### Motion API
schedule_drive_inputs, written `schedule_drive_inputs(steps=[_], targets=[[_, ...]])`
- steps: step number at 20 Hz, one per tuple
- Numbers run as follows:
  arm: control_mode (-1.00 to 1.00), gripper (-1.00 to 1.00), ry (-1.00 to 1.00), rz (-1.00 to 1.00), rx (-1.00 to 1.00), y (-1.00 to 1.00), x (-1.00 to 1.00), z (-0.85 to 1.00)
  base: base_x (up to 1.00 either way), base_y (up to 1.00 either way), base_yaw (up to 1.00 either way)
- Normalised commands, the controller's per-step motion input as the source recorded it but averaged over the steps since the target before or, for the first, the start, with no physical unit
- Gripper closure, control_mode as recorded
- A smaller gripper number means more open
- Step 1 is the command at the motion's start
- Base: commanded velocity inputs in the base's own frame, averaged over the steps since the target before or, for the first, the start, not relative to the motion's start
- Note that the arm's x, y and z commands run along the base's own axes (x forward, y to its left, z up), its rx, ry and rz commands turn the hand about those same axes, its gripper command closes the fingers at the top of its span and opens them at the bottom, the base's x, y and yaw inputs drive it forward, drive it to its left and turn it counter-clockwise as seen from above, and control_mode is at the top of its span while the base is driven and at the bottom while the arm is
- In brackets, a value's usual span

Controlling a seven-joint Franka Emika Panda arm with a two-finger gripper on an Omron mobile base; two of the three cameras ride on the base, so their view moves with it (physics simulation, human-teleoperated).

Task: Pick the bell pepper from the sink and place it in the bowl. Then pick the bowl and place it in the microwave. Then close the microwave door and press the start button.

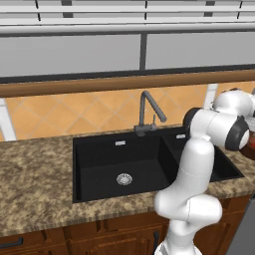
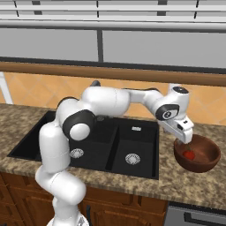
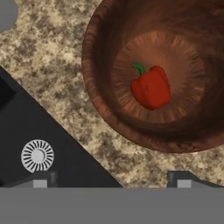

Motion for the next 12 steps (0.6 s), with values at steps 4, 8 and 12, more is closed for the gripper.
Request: schedule_drive_inputs(steps=[4, 8, 12], targets=[[-1.00, -1.00, 0.00, 0.15, 0.00, -0.18, 0.19, -0.08, 0.00, 0.00, 0.00], [-1.00, -1.00, 0.00, 0.15, 0.02, -0.36, 0.14, -0.13, 0.00, 0.00, 0.00], [-1.00, -1.00, 0.02, 0.08, 0.00, -0.18, 0.29, -0.13, 0.00, 0.00, 0.00]])
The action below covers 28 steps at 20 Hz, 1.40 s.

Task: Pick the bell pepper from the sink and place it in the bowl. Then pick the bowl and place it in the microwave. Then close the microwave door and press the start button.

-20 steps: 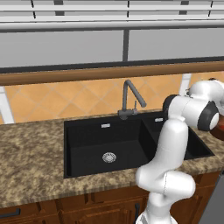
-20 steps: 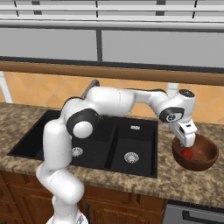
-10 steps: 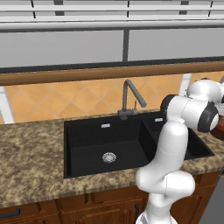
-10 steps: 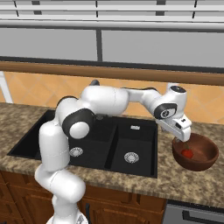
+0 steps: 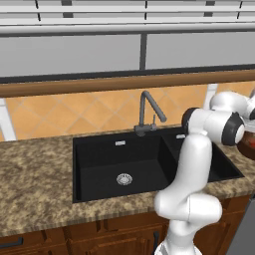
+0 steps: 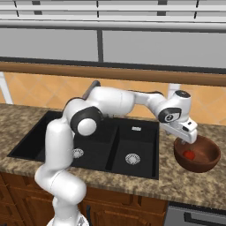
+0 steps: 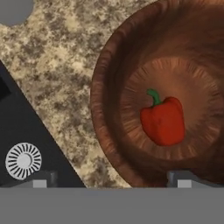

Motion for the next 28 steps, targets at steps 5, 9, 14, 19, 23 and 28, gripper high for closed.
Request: schedule_drive_inputs(steps=[5, 9, 14, 19, 23, 28], targets=[[-1.00, -1.00, 0.00, 0.09, 0.00, -0.12, 0.31, -0.24, 0.00, 0.00, 0.00], [-1.00, -1.00, 0.01, 0.06, 0.00, 0.00, 0.04, -0.30, 0.00, 0.00, 0.00], [-1.00, -1.00, 0.00, 0.03, 0.00, 0.00, 0.00, -0.37, 0.00, 0.00, 0.00], [-1.00, -1.00, 0.00, 0.04, 0.00, 0.00, 0.00, -0.35, 0.00, 0.00, 0.00], [-1.00, 1.00, 0.00, 0.03, 0.00, 0.00, 0.00, -0.23, 0.00, 0.00, 0.00], [-1.00, 1.00, 0.00, 0.03, 0.00, 0.00, 0.00, -0.02, 0.00, 0.00, 0.00]])
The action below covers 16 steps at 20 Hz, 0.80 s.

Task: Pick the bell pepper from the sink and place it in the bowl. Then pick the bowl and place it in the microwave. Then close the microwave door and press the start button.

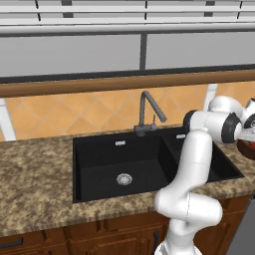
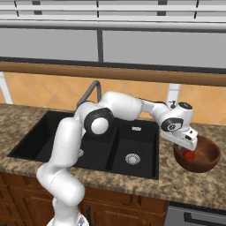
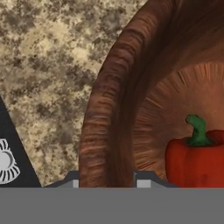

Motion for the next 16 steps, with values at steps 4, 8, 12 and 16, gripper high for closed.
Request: schedule_drive_inputs(steps=[4, 8, 12, 16], targets=[[-1.00, 1.00, 0.00, 0.00, 0.00, 0.00, 0.00, 0.00, 0.00, 0.00, 0.00], [-1.00, 1.00, -0.01, 0.06, -0.01, 0.05, -0.21, 0.00, 0.00, 0.00, 0.00], [-1.00, 1.00, -0.05, 0.24, -0.16, 0.34, -0.56, 0.19, 0.00, 0.00, 0.00], [-1.00, 1.00, 0.00, 0.38, -0.30, 0.41, -0.39, 0.09, 0.00, 0.00, 0.00]])
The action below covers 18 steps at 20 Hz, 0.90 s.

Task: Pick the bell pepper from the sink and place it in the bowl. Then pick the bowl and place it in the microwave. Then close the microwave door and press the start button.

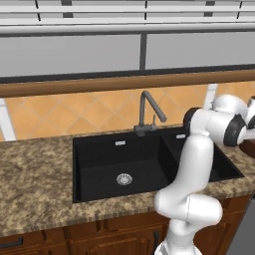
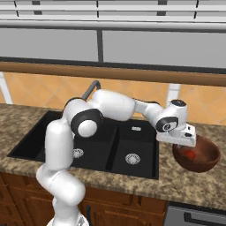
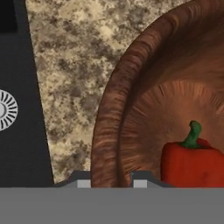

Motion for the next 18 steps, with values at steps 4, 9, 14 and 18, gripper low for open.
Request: schedule_drive_inputs(steps=[4, 9, 14, 18], targets=[[-1.00, 1.00, -0.05, 0.43, -0.19, 0.25, -0.29, 0.33, 0.00, 0.00, 0.00], [-1.00, 1.00, -0.03, 0.56, -0.01, 0.19, -0.40, 0.85, 0.00, 0.00, 0.00], [-1.00, 1.00, 0.02, 0.56, 0.00, 0.41, -0.34, 0.95, 0.00, 0.00, 0.00], [-1.00, 1.00, -0.08, 0.46, 0.00, 0.77, -0.52, 0.61, 0.00, 0.00, 0.00]])
